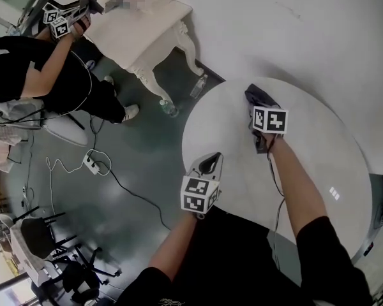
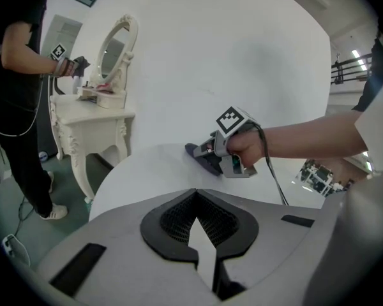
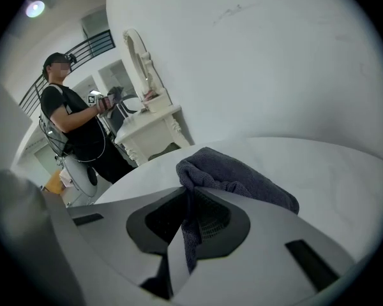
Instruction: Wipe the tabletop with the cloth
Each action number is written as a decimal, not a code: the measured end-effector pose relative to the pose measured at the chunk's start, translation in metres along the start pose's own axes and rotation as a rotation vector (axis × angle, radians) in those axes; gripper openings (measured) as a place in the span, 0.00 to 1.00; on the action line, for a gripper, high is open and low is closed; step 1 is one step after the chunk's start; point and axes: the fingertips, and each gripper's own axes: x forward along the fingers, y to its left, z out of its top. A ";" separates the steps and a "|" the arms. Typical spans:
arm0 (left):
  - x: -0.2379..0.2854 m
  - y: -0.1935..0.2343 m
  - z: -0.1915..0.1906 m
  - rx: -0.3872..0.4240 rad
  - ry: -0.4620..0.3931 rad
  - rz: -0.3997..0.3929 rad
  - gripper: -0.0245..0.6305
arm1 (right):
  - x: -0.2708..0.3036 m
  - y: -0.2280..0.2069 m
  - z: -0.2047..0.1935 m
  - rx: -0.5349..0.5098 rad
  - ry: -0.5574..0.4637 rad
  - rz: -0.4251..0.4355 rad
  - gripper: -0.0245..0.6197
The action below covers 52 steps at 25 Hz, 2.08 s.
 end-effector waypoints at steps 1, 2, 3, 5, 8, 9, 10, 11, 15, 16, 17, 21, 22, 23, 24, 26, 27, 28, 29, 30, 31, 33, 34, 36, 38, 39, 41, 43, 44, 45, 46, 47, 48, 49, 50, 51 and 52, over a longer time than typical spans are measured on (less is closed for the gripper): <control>-0.004 0.004 -0.001 -0.008 -0.003 0.011 0.05 | 0.003 0.008 0.001 -0.011 0.003 0.012 0.09; -0.007 0.008 -0.003 -0.015 -0.007 0.021 0.05 | 0.007 0.017 0.001 -0.020 0.007 0.029 0.09; -0.011 0.012 -0.004 -0.021 -0.010 0.032 0.05 | 0.010 0.027 0.001 -0.028 0.012 0.051 0.09; -0.018 0.019 -0.008 -0.035 -0.017 0.055 0.05 | 0.017 0.046 -0.001 -0.051 0.023 0.091 0.09; -0.028 0.028 -0.013 -0.060 -0.024 0.094 0.05 | 0.023 0.071 -0.005 -0.095 0.035 0.129 0.09; -0.032 0.031 -0.016 -0.068 -0.026 0.109 0.05 | 0.024 0.080 -0.008 -0.102 0.043 0.154 0.09; -0.036 0.034 -0.017 -0.077 -0.029 0.123 0.05 | 0.024 0.091 -0.013 -0.108 0.054 0.186 0.09; -0.040 0.037 -0.018 -0.087 -0.033 0.139 0.05 | 0.023 0.104 -0.019 -0.119 0.067 0.220 0.09; -0.057 0.051 -0.021 -0.127 -0.057 0.209 0.05 | 0.018 0.150 -0.047 -0.196 0.100 0.302 0.09; -0.062 0.055 -0.021 -0.138 -0.064 0.226 0.05 | 0.016 0.160 -0.054 -0.197 0.110 0.318 0.09; -0.066 0.059 -0.021 -0.148 -0.067 0.244 0.05 | 0.012 0.170 -0.062 -0.193 0.125 0.340 0.09; -0.075 0.067 -0.026 -0.162 -0.051 0.298 0.05 | -0.009 0.196 -0.100 -0.211 0.166 0.416 0.09; -0.077 0.066 -0.025 -0.161 -0.048 0.306 0.05 | -0.015 0.197 -0.108 -0.211 0.173 0.424 0.09; -0.078 0.066 -0.024 -0.162 -0.049 0.313 0.05 | -0.022 0.198 -0.115 -0.207 0.180 0.433 0.09; -0.080 0.066 -0.024 -0.166 -0.050 0.320 0.05 | -0.029 0.199 -0.122 -0.204 0.189 0.444 0.09; -0.081 0.067 -0.024 -0.180 -0.054 0.333 0.05 | -0.041 0.200 -0.135 -0.213 0.203 0.475 0.09; -0.080 0.066 -0.023 -0.184 -0.055 0.337 0.05 | -0.047 0.199 -0.142 -0.225 0.208 0.492 0.09; -0.078 0.065 -0.023 -0.186 -0.054 0.340 0.05 | -0.053 0.198 -0.147 -0.240 0.213 0.507 0.09; -0.074 0.062 -0.022 -0.185 -0.051 0.340 0.05 | -0.059 0.194 -0.152 -0.252 0.217 0.515 0.09; -0.070 0.059 -0.021 -0.183 -0.045 0.335 0.05 | -0.065 0.190 -0.157 -0.260 0.219 0.516 0.09; -0.067 0.054 -0.021 -0.178 -0.037 0.326 0.05 | -0.071 0.185 -0.162 -0.264 0.220 0.514 0.09; -0.061 0.041 -0.024 -0.169 -0.018 0.308 0.05 | -0.084 0.179 -0.172 -0.273 0.218 0.514 0.09; -0.058 0.034 -0.026 -0.166 -0.010 0.300 0.05 | -0.090 0.176 -0.177 -0.278 0.215 0.516 0.09; -0.051 0.019 -0.030 -0.158 0.002 0.286 0.05 | -0.099 0.167 -0.185 -0.281 0.209 0.516 0.09; -0.045 0.007 -0.033 -0.140 0.009 0.273 0.05 | -0.108 0.156 -0.192 -0.277 0.202 0.511 0.09; -0.043 0.000 -0.035 -0.130 0.012 0.266 0.05 | -0.113 0.150 -0.196 -0.275 0.198 0.508 0.09; -0.039 -0.014 -0.038 -0.112 0.022 0.252 0.05 | -0.126 0.137 -0.205 -0.269 0.191 0.500 0.09; -0.035 -0.031 -0.040 -0.095 0.034 0.233 0.05 | -0.141 0.121 -0.215 -0.256 0.185 0.487 0.09; -0.032 -0.040 -0.041 -0.085 0.040 0.222 0.05 | -0.148 0.112 -0.219 -0.245 0.182 0.479 0.09; -0.029 -0.049 -0.042 -0.074 0.046 0.210 0.05 | -0.155 0.105 -0.224 -0.233 0.178 0.470 0.09; -0.026 -0.058 -0.043 -0.061 0.052 0.198 0.05 | -0.162 0.097 -0.229 -0.220 0.175 0.462 0.09; -0.023 -0.068 -0.044 -0.047 0.059 0.186 0.05 | -0.169 0.090 -0.233 -0.206 0.171 0.455 0.09; -0.021 -0.078 -0.044 -0.031 0.066 0.176 0.05 | -0.176 0.084 -0.238 -0.194 0.167 0.448 0.09; -0.019 -0.089 -0.045 -0.016 0.073 0.167 0.05 | -0.184 0.077 -0.243 -0.184 0.162 0.442 0.09; -0.017 -0.100 -0.046 -0.001 0.078 0.158 0.05 | -0.192 0.071 -0.247 -0.177 0.157 0.435 0.09; -0.016 -0.111 -0.048 0.011 0.083 0.151 0.05 | -0.199 0.064 -0.250 -0.174 0.151 0.428 0.09; -0.016 -0.122 -0.051 0.021 0.086 0.145 0.05 | -0.205 0.058 -0.254 -0.175 0.144 0.421 0.09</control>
